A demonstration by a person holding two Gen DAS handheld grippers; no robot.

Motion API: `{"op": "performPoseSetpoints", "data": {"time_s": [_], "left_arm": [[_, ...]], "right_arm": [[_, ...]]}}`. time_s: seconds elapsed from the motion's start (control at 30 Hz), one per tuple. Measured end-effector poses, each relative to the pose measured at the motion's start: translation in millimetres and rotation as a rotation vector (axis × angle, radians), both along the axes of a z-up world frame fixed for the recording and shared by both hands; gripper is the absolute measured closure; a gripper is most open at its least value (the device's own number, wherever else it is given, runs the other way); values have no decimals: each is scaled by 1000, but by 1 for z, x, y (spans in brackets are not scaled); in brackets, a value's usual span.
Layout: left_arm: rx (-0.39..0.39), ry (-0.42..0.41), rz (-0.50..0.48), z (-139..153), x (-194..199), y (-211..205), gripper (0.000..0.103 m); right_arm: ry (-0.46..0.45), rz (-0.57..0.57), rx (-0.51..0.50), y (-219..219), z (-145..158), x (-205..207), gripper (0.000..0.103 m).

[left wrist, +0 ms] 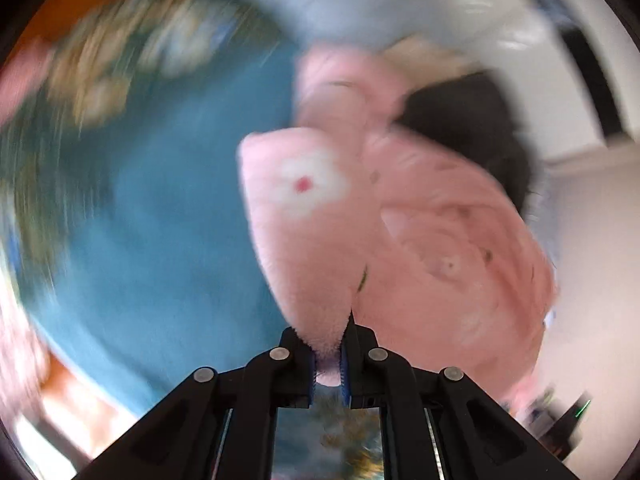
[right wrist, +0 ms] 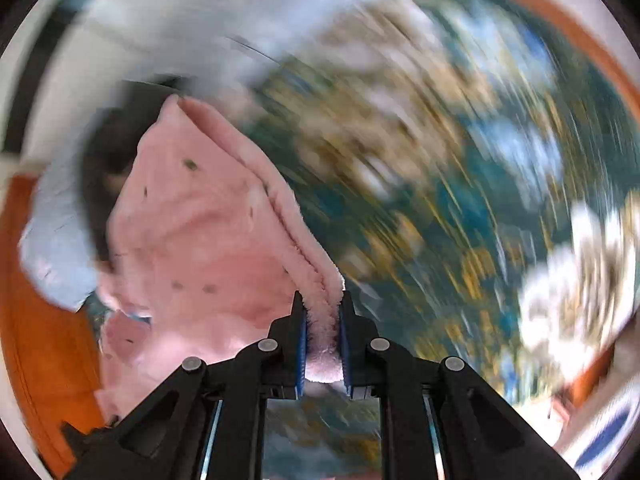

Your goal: Fold clothes

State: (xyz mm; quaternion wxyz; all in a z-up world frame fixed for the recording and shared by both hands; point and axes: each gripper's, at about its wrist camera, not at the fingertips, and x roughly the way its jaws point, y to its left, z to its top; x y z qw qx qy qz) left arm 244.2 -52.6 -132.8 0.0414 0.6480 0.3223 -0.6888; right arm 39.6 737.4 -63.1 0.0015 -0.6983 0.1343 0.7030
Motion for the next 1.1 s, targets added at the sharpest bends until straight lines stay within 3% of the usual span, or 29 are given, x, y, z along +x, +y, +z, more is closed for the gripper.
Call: {"op": "performPoseSetpoints", "data": {"time_s": [0.07, 0.17, 0.23, 0.3, 0.4, 0.5, 0.53, 0.6, 0.67, 0.7, 0.8, 0.87, 1.1], "left_arm": [[19, -128, 88, -41, 13, 6, 94], [-34, -182, 74, -57, 19, 21, 94], [-29, -144, 57, -47, 13, 25, 94], [-29, -78, 35, -28, 1, 27, 94], [-19, 47, -8, 8, -15, 24, 93], [3, 72, -60, 13, -16, 22, 87], [7, 36, -80, 4, -12, 22, 81], [13, -91, -102, -26, -4, 13, 78], [65, -175, -59, -48, 1, -10, 77], [100, -206, -23, -57, 3, -24, 71], [124, -213, 63, -65, -8, -70, 67], [99, -200, 83, -66, -25, -92, 66], [94, -206, 25, -108, -94, -112, 60]], "right_arm": [[-93, -34, 38, 14, -32, 15, 89], [-144, -9, 56, 15, -45, 18, 89], [-132, 34, 46, 11, -39, 6, 89], [-58, 73, 5, 4, -21, -15, 89], [111, 117, -65, -16, 44, -40, 89], [197, 183, 17, -28, 74, -47, 89], [150, 190, 86, -24, 63, -47, 89], [35, 156, 201, -12, 34, -45, 89], [15, 86, 237, -6, 32, -37, 89], [30, 77, 242, -11, 39, -34, 89], [72, 118, 288, -37, 57, -30, 89], [121, 113, 289, -51, 69, -26, 89], [144, 150, 383, -110, 80, 6, 89]]}}
